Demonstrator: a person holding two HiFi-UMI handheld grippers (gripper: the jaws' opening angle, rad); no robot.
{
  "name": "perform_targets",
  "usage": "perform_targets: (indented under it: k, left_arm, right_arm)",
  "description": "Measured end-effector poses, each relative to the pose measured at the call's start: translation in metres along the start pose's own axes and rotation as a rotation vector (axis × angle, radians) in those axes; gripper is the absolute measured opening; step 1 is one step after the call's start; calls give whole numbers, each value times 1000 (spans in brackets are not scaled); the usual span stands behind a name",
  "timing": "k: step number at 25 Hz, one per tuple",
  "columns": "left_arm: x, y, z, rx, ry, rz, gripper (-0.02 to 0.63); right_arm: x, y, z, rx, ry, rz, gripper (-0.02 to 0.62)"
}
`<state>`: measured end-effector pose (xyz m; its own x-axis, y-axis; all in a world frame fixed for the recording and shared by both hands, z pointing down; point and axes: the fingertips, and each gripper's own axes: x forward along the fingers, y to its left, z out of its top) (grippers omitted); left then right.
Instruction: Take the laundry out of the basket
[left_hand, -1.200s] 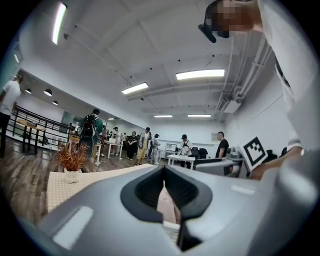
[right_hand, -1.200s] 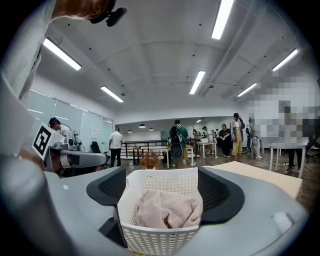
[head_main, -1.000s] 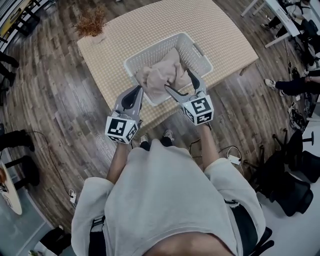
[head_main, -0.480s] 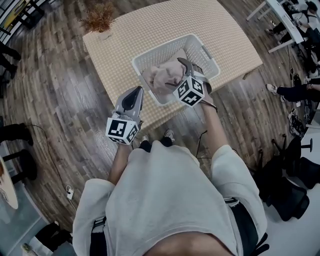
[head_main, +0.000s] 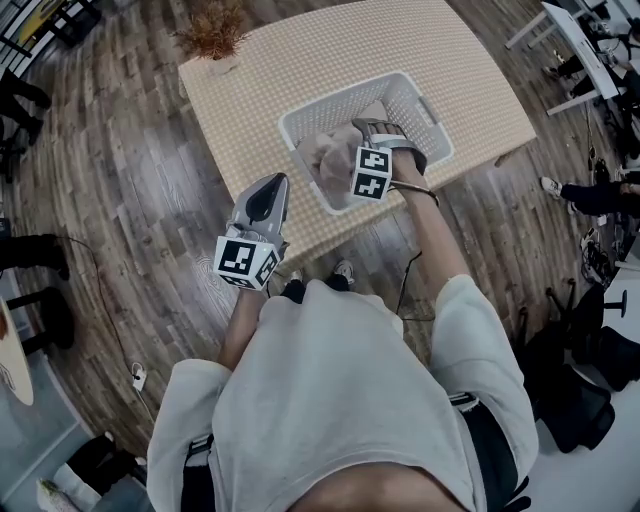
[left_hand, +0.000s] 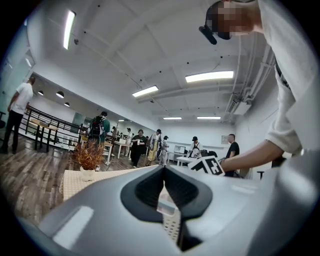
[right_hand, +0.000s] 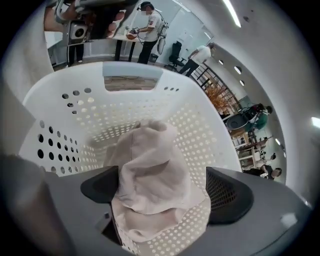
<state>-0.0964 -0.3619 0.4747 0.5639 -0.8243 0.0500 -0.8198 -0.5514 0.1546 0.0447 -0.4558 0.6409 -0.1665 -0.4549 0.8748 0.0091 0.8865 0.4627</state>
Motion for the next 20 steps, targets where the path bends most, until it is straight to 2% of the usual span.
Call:
perform_targets:
  k: [11, 20]
  left_arm:
    - [-6, 19, 7, 12, 4, 41, 11]
    - [-22, 42, -1, 8, 36, 127, 11]
  right_arm:
    - [75, 22, -19, -15, 118, 192, 542]
    - [124, 39, -39, -89, 197, 216, 568]
